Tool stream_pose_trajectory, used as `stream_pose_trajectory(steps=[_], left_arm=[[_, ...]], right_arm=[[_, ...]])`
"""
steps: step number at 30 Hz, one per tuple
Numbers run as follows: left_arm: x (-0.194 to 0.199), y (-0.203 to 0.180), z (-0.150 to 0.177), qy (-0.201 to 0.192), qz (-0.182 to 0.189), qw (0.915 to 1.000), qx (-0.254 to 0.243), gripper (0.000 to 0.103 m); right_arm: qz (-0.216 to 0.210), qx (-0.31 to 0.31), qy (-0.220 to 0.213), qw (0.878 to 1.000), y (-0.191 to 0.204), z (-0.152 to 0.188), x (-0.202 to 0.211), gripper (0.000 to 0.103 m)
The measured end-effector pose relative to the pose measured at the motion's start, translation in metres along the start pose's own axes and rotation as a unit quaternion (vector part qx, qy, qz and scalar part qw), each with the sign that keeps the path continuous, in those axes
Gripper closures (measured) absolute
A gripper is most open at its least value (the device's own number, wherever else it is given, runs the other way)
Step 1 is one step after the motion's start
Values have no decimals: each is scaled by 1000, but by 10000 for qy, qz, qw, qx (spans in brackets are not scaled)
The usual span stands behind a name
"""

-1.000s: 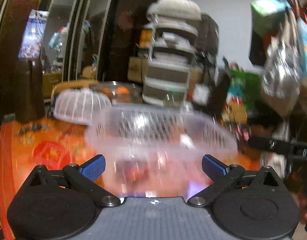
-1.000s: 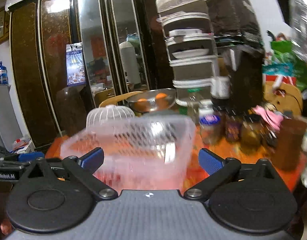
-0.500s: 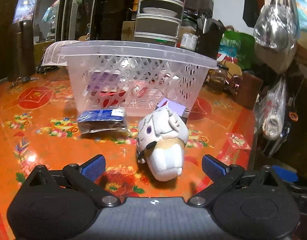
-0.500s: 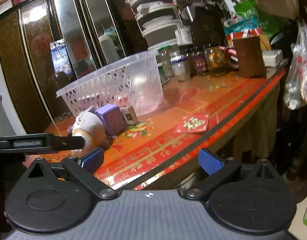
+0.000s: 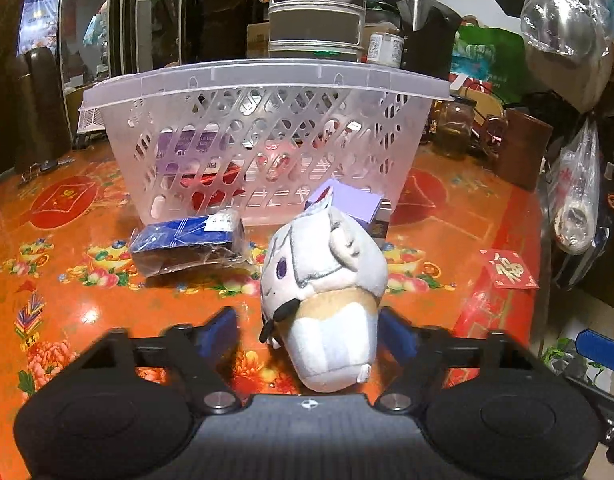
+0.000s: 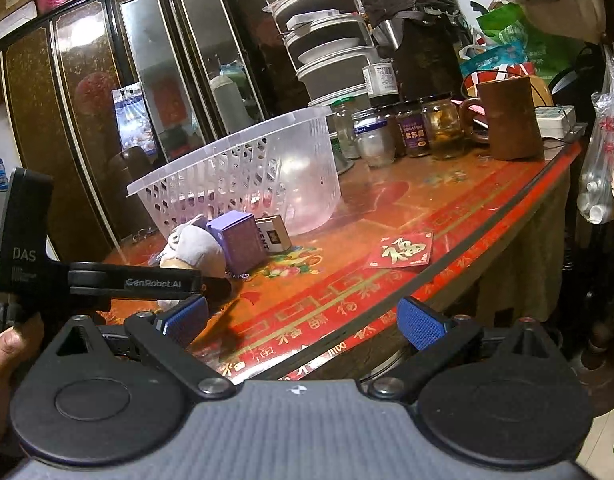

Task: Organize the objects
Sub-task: 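Grasp the white plush toy with the left gripper while the right gripper reaches toward the small purple box, then grasp the small purple box with the right gripper while the left holds the plush toy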

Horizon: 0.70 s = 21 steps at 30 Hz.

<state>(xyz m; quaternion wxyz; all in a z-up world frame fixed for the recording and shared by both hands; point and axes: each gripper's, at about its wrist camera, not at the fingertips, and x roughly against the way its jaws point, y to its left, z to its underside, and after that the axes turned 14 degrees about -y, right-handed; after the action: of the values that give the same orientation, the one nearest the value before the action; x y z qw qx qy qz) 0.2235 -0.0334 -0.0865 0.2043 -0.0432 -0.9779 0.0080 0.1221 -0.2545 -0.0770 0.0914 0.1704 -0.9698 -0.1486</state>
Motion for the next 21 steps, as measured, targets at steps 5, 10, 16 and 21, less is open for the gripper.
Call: stream_pose_trajectory(steps=[5,10,16,21], left_arm=[[9,9,0,-118,-27,9999,70,47],[35,46,-1,-368,-267,9985,314,47],[44,82,4,-344,-457,9966,588,47],[45,97,12,-291,-412,9952,843,47]], right_arm=[[-16,51,-10,10000,5,0,-2,0],[-144,163,88,9997,21,-5,-24,0],[-450,659,377,9961,58,-14,-80,0],[-411,955,701,9921,79,-13,-119,8]])
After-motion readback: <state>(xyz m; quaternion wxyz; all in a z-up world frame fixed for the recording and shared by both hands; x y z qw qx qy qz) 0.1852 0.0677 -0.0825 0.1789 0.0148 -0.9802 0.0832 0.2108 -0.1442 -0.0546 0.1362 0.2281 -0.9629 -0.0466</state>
